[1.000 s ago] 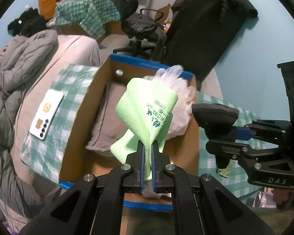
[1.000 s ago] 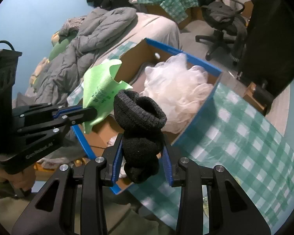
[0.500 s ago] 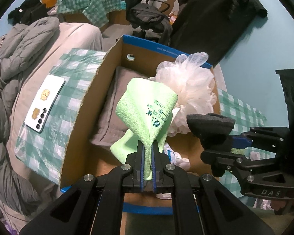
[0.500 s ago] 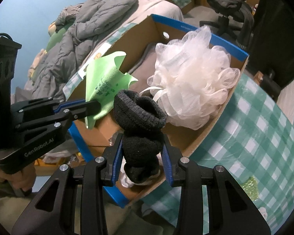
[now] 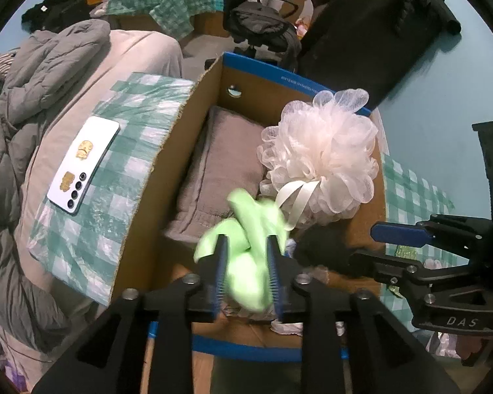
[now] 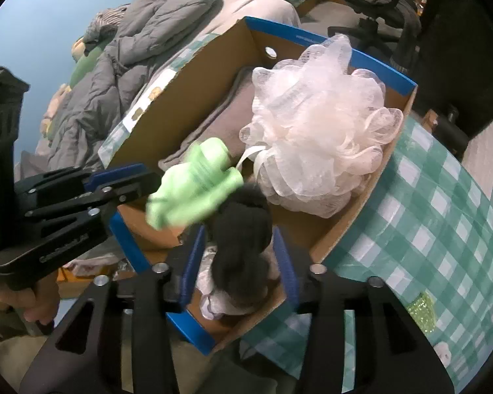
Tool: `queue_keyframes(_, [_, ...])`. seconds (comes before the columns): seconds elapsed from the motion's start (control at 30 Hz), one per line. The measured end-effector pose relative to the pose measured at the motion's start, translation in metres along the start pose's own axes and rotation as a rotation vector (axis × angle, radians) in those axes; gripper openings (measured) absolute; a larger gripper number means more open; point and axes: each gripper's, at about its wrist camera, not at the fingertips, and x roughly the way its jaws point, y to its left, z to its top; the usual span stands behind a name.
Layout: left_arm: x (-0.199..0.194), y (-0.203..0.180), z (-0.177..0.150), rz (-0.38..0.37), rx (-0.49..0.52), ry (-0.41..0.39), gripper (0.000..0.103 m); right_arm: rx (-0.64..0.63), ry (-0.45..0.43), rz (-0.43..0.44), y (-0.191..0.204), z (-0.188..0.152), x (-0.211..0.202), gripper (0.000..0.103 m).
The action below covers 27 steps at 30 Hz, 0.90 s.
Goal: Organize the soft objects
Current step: 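Open the left gripper over the box while the right gripper releases the black sock there, then move both grippers back over the table toward the green scrubber and grey sock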
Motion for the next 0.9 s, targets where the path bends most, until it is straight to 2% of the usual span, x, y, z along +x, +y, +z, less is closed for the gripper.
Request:
queue_keyframes(0.07, [-0.004,-0.001,-0.001,0.001,-0.005,-0.011,0.033,0.001,-0.006,-0.006,-0.001,0.0,-0.001,0.055])
queue_keyframes(0.17, [-0.007,-0.002,-0.002,0.009,-0.006,-0.008,0.034,0.005,-0.023,-0.02,-0.003,0.001,-0.006,0.058])
queue_keyframes(0.57, [-0.02,-0.022,-0.003,0.02,0.041,-0.023,0.036,0.046,-0.088,-0.045,-0.021,0.003,-0.035,0.063])
queue_keyframes(0.7, [-0.021,-0.032,-0.004,0.018,0.061,-0.022,0.044,0.059,-0.102,-0.056,-0.028,0.0,-0.044,0.065])
queue_keyframes(0.9, [-0.024,-0.048,-0.005,0.005,0.086,-0.029,0.044,0.086,-0.12,-0.072,-0.042,-0.008,-0.056,0.067])
